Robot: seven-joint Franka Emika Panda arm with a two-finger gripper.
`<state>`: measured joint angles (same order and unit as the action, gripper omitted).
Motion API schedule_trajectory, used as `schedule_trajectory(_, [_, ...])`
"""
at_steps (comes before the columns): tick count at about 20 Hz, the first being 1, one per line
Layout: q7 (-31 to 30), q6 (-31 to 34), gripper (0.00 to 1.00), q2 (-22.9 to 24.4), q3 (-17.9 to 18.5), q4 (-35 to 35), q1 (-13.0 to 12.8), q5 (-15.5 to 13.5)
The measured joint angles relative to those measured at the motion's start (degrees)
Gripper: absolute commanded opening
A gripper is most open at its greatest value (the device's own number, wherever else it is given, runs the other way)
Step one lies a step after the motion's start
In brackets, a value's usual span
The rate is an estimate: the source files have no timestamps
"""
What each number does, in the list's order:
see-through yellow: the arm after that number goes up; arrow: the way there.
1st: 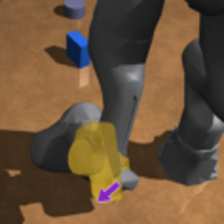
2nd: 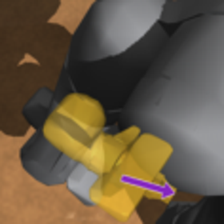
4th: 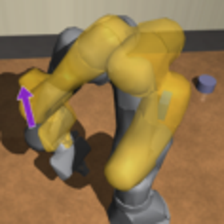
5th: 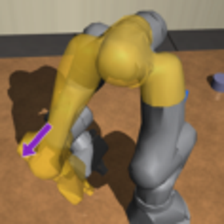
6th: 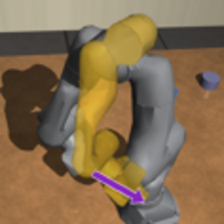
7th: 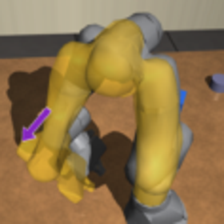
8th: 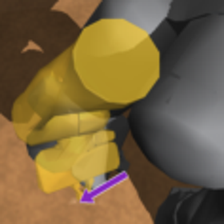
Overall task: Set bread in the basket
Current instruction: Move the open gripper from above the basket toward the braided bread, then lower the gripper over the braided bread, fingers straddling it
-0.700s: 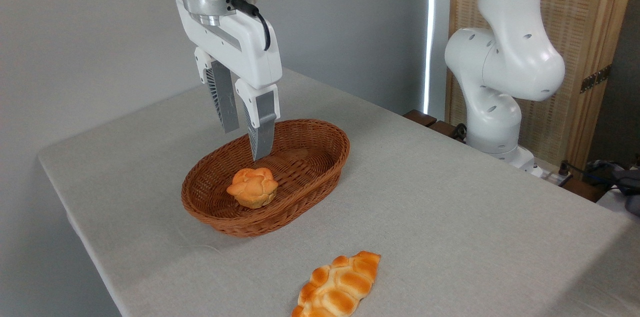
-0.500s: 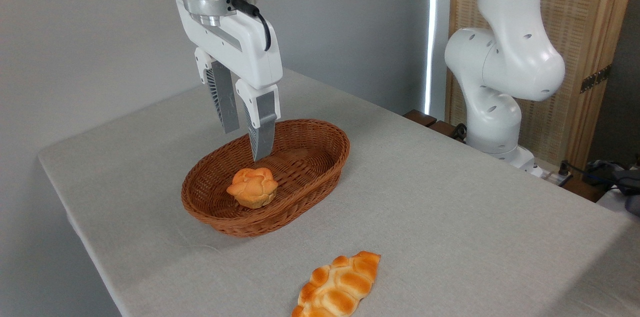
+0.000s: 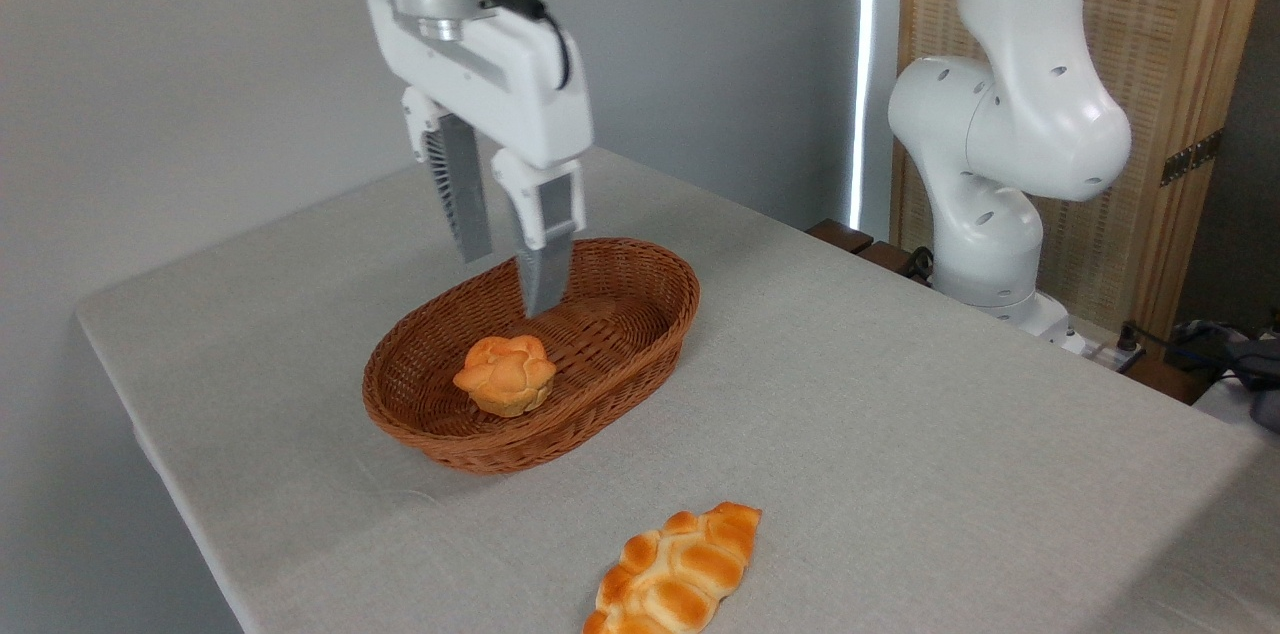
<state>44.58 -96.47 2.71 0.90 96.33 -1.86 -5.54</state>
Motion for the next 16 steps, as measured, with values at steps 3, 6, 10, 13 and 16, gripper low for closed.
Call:
schedule_trajectory(3, [0.0, -1.5, 1.00, 2.8, 0.6, 3.8, 0.8, 0.0])
schedule_trajectory(6, [0.1, -8.7, 1.00, 4.8, 2.0, 9.7, 1.3, 0.1])
schedule_trajectory(10, [3.2, -14.9, 1.00, 5.4, 3.1, 16.8, 3.2, 6.3])
schedule_trajectory(13, [8.6, -15.2, 1.00, 5.4, 6.4, 19.2, 3.8, 8.2])
schedule_trajectory(16, [12.5, -19.6, 1.00, 4.8, 9.3, 21.2, 4.0, 8.4])
